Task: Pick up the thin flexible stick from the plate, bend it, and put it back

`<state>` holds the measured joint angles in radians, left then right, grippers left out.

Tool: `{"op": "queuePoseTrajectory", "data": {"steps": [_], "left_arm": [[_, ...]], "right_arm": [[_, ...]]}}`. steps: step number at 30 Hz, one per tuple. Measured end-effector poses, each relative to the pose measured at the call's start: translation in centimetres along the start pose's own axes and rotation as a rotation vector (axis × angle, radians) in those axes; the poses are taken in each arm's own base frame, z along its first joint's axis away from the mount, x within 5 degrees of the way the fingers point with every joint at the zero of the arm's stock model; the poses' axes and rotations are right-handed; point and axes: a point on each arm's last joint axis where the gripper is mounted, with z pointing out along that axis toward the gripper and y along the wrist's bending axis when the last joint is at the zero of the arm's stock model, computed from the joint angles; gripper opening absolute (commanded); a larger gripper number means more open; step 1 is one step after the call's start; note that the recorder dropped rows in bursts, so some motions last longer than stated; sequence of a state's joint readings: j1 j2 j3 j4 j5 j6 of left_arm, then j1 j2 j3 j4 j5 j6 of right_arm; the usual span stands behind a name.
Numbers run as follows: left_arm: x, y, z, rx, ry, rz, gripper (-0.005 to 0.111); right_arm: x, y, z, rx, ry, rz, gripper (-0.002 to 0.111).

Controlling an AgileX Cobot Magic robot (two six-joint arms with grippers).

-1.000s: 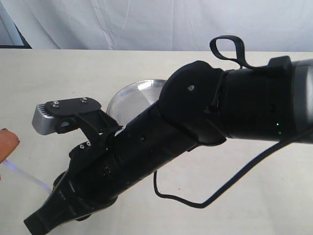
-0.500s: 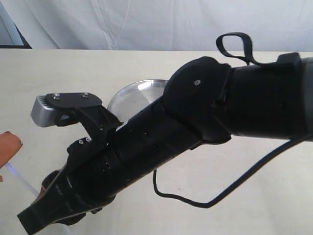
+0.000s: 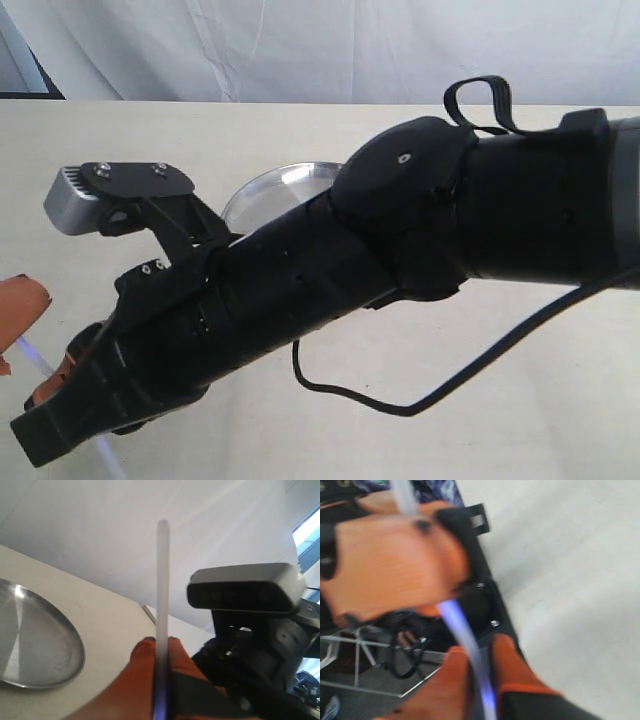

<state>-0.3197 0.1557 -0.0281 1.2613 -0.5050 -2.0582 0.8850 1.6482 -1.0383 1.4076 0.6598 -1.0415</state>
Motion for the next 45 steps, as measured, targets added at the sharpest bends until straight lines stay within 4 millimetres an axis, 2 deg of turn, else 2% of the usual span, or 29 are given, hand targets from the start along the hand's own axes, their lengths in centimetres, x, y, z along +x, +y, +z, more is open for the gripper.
{"op": "queuePoseTrajectory", "data": {"steps": [10,20,25,37,39,42,44,45], "left_arm": [[0.0,-0.1,0.0,-0.012,0.028,0.069,0.0],[-0.1,-0.1,0.0,-0.019,0.017,0.066,0.0],[-0.5,-0.1,0.0,-0.026,-0.022,0.009,0.001],[-1.3,1.0,-0.1,-0.123,-0.134,-0.118,0.035],[-1.4,1.3,-0.2,-0.149,-0.151,-0.134,0.033],[-1.5,1.4,-0.2,-0.161,-0.158,-0.135,0.017],[-1.5,1.4,-0.2,-0.163,-0.159,-0.135,0.001],[-1.5,1.4,-0.2,-0.16,-0.158,-0.137,0.0]], "right_arm": [[0.0,1.1,-0.5,-0.086,0.011,-0.006,0.0],[0.0,1.5,-0.7,-0.118,0.011,0.004,0.0],[-0.2,1.4,-0.8,-0.099,-0.003,0.002,0.0],[-0.2,1.7,-0.9,-0.136,0.006,0.007,0.0],[0.0,1.8,-0.9,-0.148,0.021,-0.002,0.0],[0.1,2.0,-1.0,-0.159,0.03,-0.008,0.0],[0.1,2.1,-1.0,-0.167,0.038,-0.01,0.0],[0.2,2.1,-1.0,-0.165,0.041,-0.012,0.0]]}}
